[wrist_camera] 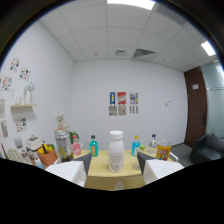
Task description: Make me a cup of Mount Fuji.
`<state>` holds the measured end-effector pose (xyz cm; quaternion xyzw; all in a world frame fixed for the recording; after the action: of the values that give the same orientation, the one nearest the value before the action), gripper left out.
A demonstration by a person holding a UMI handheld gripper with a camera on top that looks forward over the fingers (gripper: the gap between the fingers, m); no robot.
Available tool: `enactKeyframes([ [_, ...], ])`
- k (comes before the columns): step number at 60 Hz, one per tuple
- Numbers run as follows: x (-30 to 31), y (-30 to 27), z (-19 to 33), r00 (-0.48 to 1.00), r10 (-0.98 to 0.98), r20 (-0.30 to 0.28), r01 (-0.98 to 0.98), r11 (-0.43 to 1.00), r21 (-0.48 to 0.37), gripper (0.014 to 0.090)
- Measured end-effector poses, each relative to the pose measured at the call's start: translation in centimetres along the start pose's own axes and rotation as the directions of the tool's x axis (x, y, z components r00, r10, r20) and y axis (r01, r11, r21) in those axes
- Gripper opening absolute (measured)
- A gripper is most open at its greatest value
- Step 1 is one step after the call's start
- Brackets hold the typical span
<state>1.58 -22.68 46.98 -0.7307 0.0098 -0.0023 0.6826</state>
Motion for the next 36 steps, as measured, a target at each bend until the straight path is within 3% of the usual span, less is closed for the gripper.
enactKeyframes([
  [6, 0.1, -0.4, 4.0, 0.999, -0.038, 0.003, 0.037, 0.998, 0.054, 0.0851],
  [15, 0.0, 2.6, 9.6, 0.998, -0.060, 0.023, 0.060, 0.998, 0.002, 0.0814],
  [23, 0.3, 5.6, 13.3, 0.999, -0.048, 0.013, 0.049, 0.997, -0.067, 0.0733],
  [32, 1.1, 6.5, 14.7, 0.999, -0.040, -0.013, 0.039, 0.996, -0.077, 0.0520],
  [36, 0.8, 6.6, 14.7, 1.000, -0.018, 0.012, 0.019, 0.996, -0.091, 0.0509],
])
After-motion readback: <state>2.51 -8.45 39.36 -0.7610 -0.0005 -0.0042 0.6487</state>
